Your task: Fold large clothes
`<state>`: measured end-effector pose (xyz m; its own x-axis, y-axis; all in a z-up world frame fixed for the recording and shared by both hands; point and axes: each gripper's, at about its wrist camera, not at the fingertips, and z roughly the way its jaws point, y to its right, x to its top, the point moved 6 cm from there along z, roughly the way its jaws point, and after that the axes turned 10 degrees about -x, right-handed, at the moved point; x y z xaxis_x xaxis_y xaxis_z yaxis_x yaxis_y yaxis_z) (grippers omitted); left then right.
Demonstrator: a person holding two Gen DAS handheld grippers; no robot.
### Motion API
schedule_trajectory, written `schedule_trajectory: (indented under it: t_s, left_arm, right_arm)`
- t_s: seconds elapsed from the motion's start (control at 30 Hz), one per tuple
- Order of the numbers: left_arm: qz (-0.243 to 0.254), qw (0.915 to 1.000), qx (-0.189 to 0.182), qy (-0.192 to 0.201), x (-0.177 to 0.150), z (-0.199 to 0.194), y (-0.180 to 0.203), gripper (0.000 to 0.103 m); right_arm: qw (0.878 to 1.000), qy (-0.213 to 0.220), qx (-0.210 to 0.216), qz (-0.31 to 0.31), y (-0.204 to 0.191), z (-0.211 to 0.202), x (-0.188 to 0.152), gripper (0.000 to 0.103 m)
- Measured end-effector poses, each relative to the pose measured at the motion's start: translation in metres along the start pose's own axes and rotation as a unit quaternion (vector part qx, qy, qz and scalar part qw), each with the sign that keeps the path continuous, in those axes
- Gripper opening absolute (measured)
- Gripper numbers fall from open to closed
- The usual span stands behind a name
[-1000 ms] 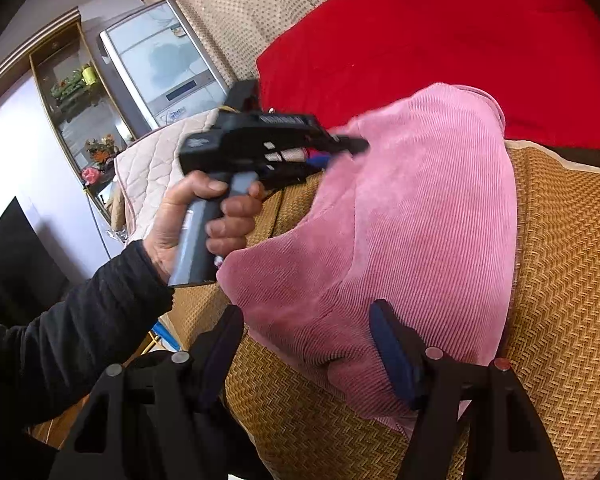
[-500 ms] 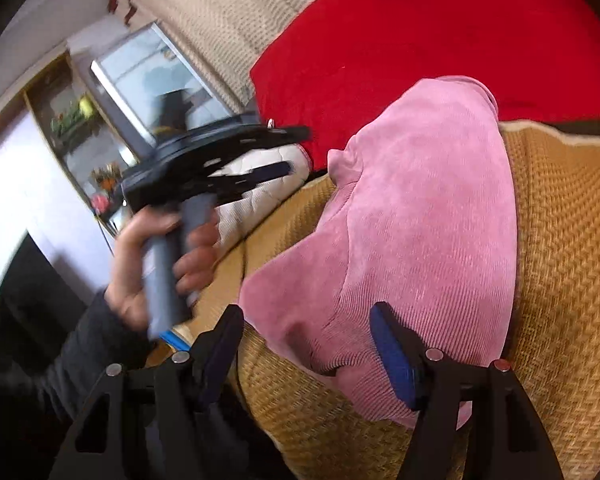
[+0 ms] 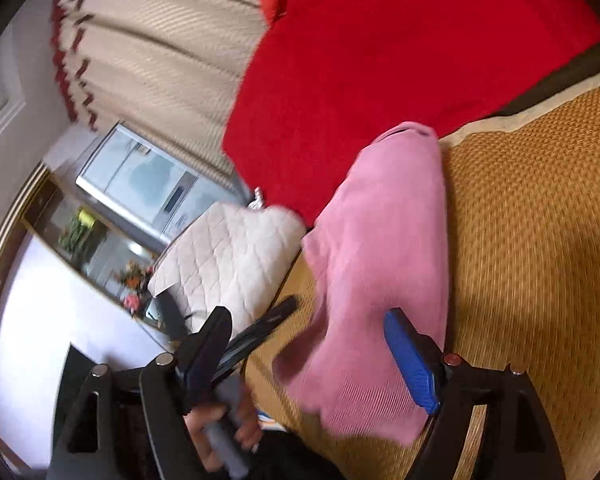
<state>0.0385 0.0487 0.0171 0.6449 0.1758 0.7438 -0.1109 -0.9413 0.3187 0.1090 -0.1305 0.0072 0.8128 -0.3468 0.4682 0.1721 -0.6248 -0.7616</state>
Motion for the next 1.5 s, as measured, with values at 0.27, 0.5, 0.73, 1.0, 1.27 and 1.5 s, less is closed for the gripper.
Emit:
schedule_trajectory:
  t_s: [0.27,0.5,0.73,1.0,1.27,1.5]
  left_arm:
    - [0.046,0.9977,-0.006,-0.049,-0.045,0.059,0.006,0.083]
    - [0.027,0.9978,-0.018,-0.058,-0.047,0.056,-0.012,0.083]
    - [0.016,0.9977,-0.019,-0.063,-0.047,0.066,-0.023,0.084]
    - [-0.011,0.9973,-0.031,-0.065,-0.047,0.070,-0.036,0.084]
    - [-0.019,0.9975,-0.027,-0.063,-0.047,0.067,-0.034,0.084]
    - [-0.002,0.9979,-0.004,-0.065,-0.054,0.069,-0.029,0.084]
  right_arm:
    - [0.992,-0.072,-0.043,0.093,0.067,0.078,0.050,0.082]
    - [0.985,-0.124,-0.114,0.038,0.067,0.125,0.054,0.049]
    - [0.980,-0.111,-0.167,0.004,0.073,0.129,0.047,0.048]
    - [0.987,-0.100,-0.106,0.069,0.064,0.073,-0.003,0.073]
    - [0.983,-0.124,-0.095,0.099,0.069,0.057,-0.057,0.074]
    - [0.978,-0.127,-0.167,0.014,0.062,0.073,-0.068,0.050]
